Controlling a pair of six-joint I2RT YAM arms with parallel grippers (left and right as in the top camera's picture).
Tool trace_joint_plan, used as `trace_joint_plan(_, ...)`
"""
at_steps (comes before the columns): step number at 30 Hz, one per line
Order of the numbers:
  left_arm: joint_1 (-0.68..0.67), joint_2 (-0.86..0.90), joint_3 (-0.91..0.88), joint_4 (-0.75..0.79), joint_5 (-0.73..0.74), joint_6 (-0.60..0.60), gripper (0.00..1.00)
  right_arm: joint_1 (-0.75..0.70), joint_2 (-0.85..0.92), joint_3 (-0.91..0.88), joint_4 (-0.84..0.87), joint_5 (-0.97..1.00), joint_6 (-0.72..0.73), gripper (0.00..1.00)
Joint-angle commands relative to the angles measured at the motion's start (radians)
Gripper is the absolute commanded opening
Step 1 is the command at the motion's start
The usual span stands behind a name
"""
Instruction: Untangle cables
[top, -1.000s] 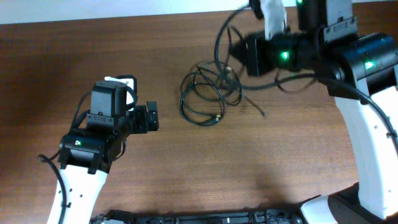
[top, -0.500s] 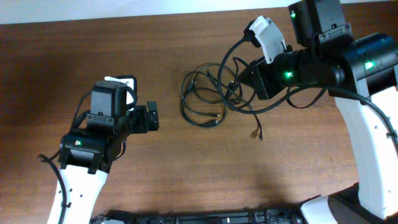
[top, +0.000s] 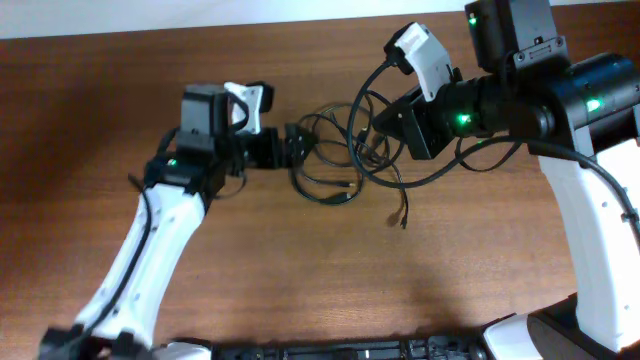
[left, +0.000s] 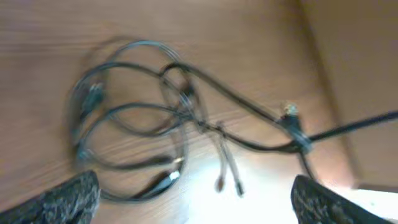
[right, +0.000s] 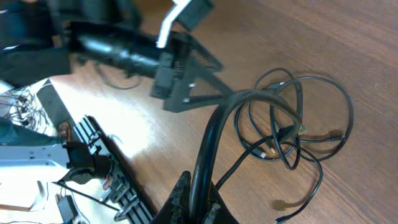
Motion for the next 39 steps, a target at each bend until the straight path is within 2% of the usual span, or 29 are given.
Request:
trace_joint_plan(1,0.003,0.091,0.006,0.089,0.213,-0.180,0.99,0.006,-0.007,0.011,-0.003,-0.033,-0.027,0.04)
trace_joint_plan(3,0.003,0.137,0.006,0.143,0.229,-0.327,0.99,0.006,-0.007,0.011,-0.003,-0.033,-0.027,0.04)
trace_joint_plan(6,-0.009,0.164,0.006,0.196,0.235,-0.462,0.99,0.006,-0.007,0.011,-0.002,-0.033,-0.027,0.04)
trace_joint_plan(8,-0.040,0.169,0.006,0.265,0.228,-0.511,0.99,0.006,-0.007,0.011,-0.002,-0.033,-0.027,0.04)
trace_joint_plan(9,-0.068,0.169,0.006,0.299,0.175,-0.558,1.00,0.006,-0.007,0.011,-0.002,-0.033,-0.027,0.04)
trace_joint_plan(11,-0.109,0.169,0.006,0.309,0.088,-0.635,0.95,0.006,-0.007,0.011,-0.003,-0.033,-0.027,0.04)
trace_joint_plan(16,-0.179,0.169,0.006,0.309,-0.015,-0.675,0.85,0.006,-0.007,0.011,-0.003,-0.033,-0.027,0.04)
trace_joint_plan(17,-0.183,0.169,0.006,0.309,-0.021,-0.675,0.73,0.006,-0.007,0.011,-0.003,-0.033,-0.027,0.04)
trace_joint_plan(18,-0.183,0.169,0.006,0.309,-0.027,-0.677,0.56,0.006,-0.007,0.011,-0.003,-0.033,-0.026,0.04)
trace_joint_plan(19,-0.182,0.169,0.006,0.309,-0.045,-0.677,0.33,0.006,-0.007,0.011,-0.004,-0.033,-0.026,0.04)
trace_joint_plan(20,-0.179,0.169,0.006,0.309,-0.070,-0.678,0.15,0.006,-0.007,0.011,-0.006,-0.033,-0.026,0.04)
trace_joint_plan(22,-0.165,0.169,0.006,0.305,-0.121,-0.678,0.00,0.006,-0.007,0.011,-0.014,-0.033,-0.026,0.04)
trace_joint_plan(26,-0.098,0.169,0.006,0.227,-0.229,-0.678,0.00,0.005,-0.007,0.011,-0.037,-0.032,-0.027,0.04)
trace_joint_plan(29,-0.032,0.169,0.006,0.108,-0.350,-0.677,0.00,0.005,-0.014,0.011,-0.036,-0.032,-0.027,0.04)
trace_joint_plan(33,0.052,0.169,0.006,-0.008,-0.392,-0.664,0.00,0.005,-0.037,0.012,0.001,-0.032,-0.026,0.04)
trace_joint_plan(35,0.086,0.169,0.006,-0.047,-0.390,-0.574,0.00,0.005,-0.058,0.012,0.052,-0.032,-0.026,0.04)
trace_joint_plan(36,0.087,0.169,0.006,-0.077,-0.389,-0.477,0.00,0.004,-0.078,0.012,0.116,-0.027,-0.010,0.04)
trace_joint_plan(39,0.069,0.169,0.006,-0.135,-0.370,-0.302,0.00,-0.018,-0.108,0.012,0.251,-0.029,0.086,0.04)
